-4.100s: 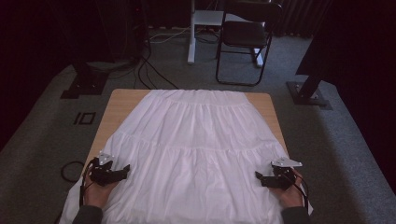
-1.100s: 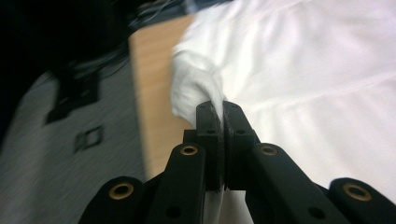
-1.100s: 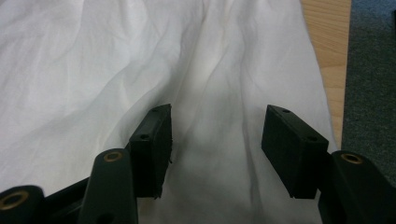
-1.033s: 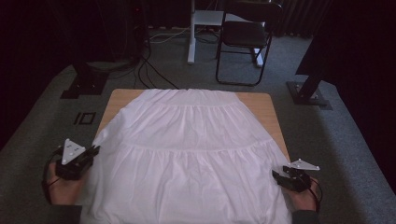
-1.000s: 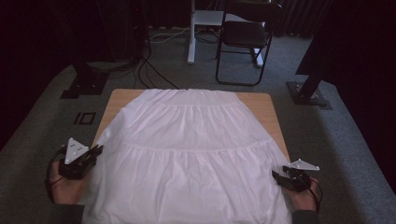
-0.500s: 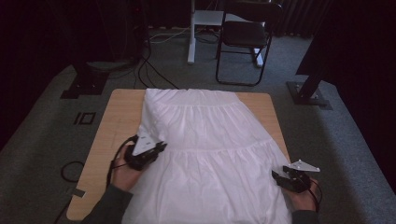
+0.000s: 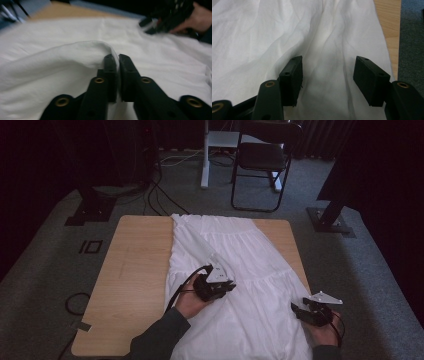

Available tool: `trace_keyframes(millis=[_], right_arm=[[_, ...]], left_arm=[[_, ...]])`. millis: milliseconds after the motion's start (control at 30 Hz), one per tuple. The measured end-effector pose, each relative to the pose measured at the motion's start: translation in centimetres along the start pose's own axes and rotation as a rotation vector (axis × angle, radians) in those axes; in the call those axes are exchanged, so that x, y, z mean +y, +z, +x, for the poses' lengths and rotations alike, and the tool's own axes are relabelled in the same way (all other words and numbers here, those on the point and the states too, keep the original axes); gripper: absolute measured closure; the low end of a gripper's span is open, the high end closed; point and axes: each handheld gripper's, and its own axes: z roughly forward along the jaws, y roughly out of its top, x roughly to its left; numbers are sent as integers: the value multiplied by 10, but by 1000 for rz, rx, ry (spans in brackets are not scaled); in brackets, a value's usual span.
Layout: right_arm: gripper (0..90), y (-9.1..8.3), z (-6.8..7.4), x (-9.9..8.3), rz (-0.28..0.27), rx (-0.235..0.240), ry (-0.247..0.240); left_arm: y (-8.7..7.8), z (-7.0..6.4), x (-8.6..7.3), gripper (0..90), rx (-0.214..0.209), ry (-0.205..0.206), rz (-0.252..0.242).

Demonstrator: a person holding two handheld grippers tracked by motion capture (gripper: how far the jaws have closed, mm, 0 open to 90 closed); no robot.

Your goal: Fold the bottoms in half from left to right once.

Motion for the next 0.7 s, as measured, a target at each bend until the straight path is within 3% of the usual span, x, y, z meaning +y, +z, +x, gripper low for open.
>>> trace_keyframes(millis=[33, 100, 133, 167, 200, 233, 267, 300, 333, 367, 400, 433, 467, 533, 567, 600, 633, 667, 700], right_arm=[[399, 0, 1, 2, 13, -7, 3], [420, -1, 3, 5, 34, -13, 4], [420, -1, 3, 5, 34, -13, 4], [431, -4, 8, 10, 36, -22, -12], [436, -7, 11, 13, 28, -24, -20], [444, -11, 17, 20, 8, -23, -36], [444, -11, 17, 20, 8, -23, -36], [460, -20, 28, 32, -27, -13, -62], [460, -20, 28, 32, -27, -13, -62], [494, -26, 42, 45, -59, 23, -85], [494, -26, 42, 45, -59, 23, -85], [552, -28, 56, 57, -74, 72, -114], [552, -28, 56, 57, -74, 72, -114], [633, -26, 70, 69, -82, 130, -149], [680, -19, 83, 78, -73, 181, -167], [680, -19, 83, 78, -73, 181, -167], [688, -10, 97, 87, -63, 225, -185], [688, -10, 97, 87, -63, 225, -185], [634, -2, 114, 93, -65, 290, -219]], left_arm=[[6, 5, -10, 648, 22, -37, 13], [3, 7, -14, 604, 40, -46, 9], [-3, 11, -17, 604, 55, -55, 5], [-19, 17, -22, 578, 102, -59, -6], [-19, 17, -22, 569, 102, -59, -6], [-39, 25, -31, 563, 171, -77, -1], [-39, 25, -31, 560, 171, -77, -1], [-50, 31, -39, 557, 224, -88, 13], [-58, 36, -46, 557, 266, -98, 28], [-69, 45, -63, 556, 319, -123, 55], [-69, 45, -63, 556, 319, -123, 55], [-79, 54, -84, 557, 364, -177, 84], [-79, 54, -84, 557, 364, -177, 84], [-84, 62, -107, 557, 413, -219, 133], [-85, 64, -115, 557, 428, -228, 149], [-85, 66, -122, 557, 440, -234, 166], [-83, 67, -129, 548, 450, -245, 185], [-83, 67, -129, 545, 450, -245, 185], [-80, 67, -133, 544, 441, -244, 190]])
